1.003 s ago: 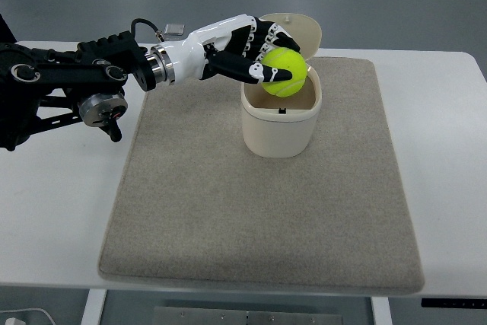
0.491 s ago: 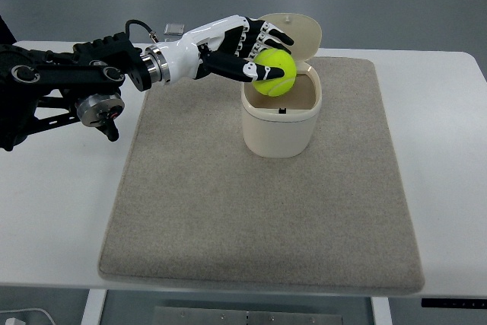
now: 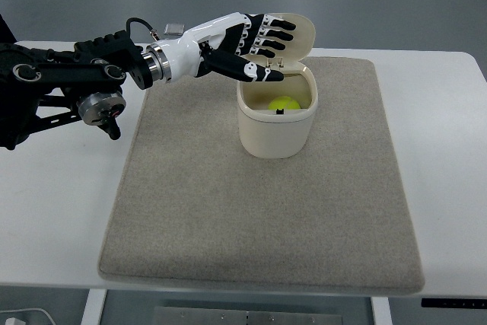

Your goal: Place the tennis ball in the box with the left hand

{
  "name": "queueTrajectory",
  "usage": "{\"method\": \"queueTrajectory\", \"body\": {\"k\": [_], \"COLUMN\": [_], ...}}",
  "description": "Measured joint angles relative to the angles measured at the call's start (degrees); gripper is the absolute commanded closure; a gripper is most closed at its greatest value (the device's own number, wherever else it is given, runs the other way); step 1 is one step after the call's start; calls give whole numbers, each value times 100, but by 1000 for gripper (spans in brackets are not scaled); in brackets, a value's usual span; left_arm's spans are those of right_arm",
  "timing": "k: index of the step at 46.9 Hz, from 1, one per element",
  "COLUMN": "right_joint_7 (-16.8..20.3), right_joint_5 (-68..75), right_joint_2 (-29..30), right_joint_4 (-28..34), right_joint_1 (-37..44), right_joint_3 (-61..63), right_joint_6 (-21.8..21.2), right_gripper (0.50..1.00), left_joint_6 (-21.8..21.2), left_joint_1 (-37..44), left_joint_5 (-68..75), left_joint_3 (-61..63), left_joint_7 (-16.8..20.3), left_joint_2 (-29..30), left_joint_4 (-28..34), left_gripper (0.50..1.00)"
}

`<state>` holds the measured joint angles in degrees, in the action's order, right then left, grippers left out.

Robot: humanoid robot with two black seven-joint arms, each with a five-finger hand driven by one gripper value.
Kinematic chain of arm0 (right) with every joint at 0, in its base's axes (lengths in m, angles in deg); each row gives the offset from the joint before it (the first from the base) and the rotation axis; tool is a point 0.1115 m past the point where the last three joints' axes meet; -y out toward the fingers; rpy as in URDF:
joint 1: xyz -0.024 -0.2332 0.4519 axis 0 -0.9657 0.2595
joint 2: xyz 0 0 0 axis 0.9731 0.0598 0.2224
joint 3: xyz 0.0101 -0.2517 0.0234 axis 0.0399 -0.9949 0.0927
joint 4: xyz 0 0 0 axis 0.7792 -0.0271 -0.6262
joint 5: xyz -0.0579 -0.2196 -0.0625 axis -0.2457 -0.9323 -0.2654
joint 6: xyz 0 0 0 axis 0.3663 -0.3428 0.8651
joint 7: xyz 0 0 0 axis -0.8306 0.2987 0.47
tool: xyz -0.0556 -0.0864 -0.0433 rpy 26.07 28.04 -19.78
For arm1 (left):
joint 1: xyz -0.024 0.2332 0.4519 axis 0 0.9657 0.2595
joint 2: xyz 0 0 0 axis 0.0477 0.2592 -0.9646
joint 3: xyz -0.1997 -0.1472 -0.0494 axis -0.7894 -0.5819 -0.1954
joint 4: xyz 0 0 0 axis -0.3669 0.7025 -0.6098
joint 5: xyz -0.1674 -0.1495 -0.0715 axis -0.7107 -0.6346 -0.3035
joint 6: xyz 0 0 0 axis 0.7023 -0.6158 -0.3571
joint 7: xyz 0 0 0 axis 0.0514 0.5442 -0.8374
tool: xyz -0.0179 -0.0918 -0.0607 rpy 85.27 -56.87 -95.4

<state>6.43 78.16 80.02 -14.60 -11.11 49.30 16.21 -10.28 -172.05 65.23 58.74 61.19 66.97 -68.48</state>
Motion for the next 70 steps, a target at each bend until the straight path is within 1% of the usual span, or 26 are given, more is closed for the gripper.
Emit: {"method": "queueTrajectory", "body": {"k": [13,18,22,27,34,37,45,49,56,63,70], "right_joint_7": [1,1,1,1,-2,-3,0,0,1,0,1], "right_joint_5": [0,0,0,0,0,0,0,0,0,0,0], "right_joint_2": [0,0,0,0,0,0,0,0,0,0,0], "right_joint_4": [0,0,0,-1,0,0,0,0,0,0,0], "right_joint_1": [0,0,0,-1,-1,1,-1,-1,0,1,0], "right_joint_3": [-2,-3,-5,-6,-2,1,-2,-1,-1,0,0], "right_joint_6": [0,0,1,2,3,3,3,3,0,0,0], "right_gripper": [562,562,562,562,562,562,562,562,562,562,562], "left_joint_6": [4,4,-28,-260,-191,-2,876,1262,1693,2294,2689], "left_joint_1": [-109,-112,-8,363,1180,1494,2189,2398,2595,2777,2846], "left_joint_5": [8,12,-23,-92,-205,-213,-220,-218,-191,-184,-236], "left_joint_3": [-393,-934,-1647,-2697,-4187,-4623,-5437,-5569,-5584,-5590,-5715], "left_joint_7": [9,6,10,30,29,33,76,147,306,511,588], "left_joint_2": [-36,-34,-10,5,-63,-149,-517,-685,-942,-1267,-1579], "left_joint_4": [-169,-194,-157,106,943,1320,2460,2829,3427,4045,4837], "left_gripper": [621,621,621,624,624,624,624,624,621,619,613]}}
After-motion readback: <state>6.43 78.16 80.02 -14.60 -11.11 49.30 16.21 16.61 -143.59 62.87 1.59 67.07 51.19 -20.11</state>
